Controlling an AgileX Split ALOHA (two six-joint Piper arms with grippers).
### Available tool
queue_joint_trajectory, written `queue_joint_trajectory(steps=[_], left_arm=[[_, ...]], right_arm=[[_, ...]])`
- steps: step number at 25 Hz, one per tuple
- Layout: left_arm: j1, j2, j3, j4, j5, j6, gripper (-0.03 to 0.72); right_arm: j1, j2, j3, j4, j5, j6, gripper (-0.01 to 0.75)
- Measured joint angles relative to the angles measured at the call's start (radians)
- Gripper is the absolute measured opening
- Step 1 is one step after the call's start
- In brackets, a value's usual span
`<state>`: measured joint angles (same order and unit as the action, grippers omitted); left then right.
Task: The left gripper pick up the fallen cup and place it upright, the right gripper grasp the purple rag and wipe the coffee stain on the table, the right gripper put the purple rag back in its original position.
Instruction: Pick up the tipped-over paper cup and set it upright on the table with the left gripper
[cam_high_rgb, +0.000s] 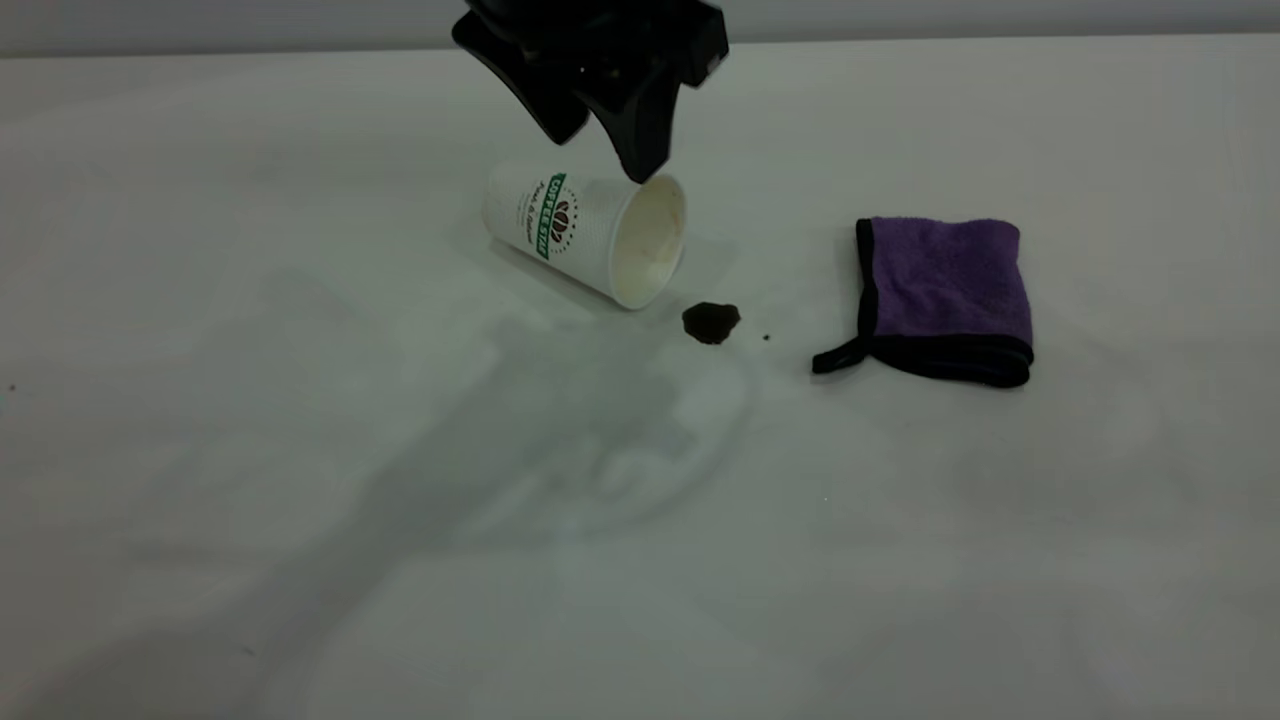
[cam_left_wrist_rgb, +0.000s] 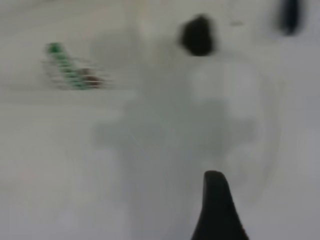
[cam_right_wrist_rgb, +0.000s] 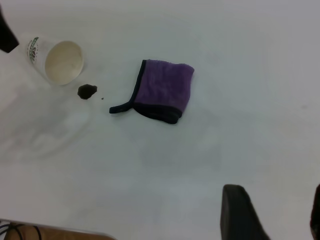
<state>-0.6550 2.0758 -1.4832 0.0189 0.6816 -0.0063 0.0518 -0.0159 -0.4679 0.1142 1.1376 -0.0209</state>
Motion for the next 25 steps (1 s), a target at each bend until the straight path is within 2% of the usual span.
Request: queue_joint_trajectory(steps=[2, 6, 13, 20, 25], left_arm=[[-0.013, 0.067, -0.066, 0.112, 0.024, -0.105, 0.561], [-0.029, 0.181, -0.148, 0.222, 0.033, -0.221, 0.559], [-0.041, 0.280, -0.201, 0.301, -0.050, -0.326, 0.559], [-0.041, 0.287, -0.202, 0.311, -0.082, -0.347, 0.542], [-0.041, 0.314, -0.203, 0.394, -0.101, -0.434, 0.539]], right_arm=[[0.000, 0.000, 0.000, 0.000, 0.000, 0.000, 0.386], [0.000, 0.000, 0.000, 0.000, 0.000, 0.000, 0.386], [0.000, 0.000, 0.000, 0.000, 0.000, 0.000, 0.386], [0.000, 0.000, 0.000, 0.000, 0.000, 0.000, 0.386], [0.000, 0.000, 0.000, 0.000, 0.001, 0.000, 0.386]])
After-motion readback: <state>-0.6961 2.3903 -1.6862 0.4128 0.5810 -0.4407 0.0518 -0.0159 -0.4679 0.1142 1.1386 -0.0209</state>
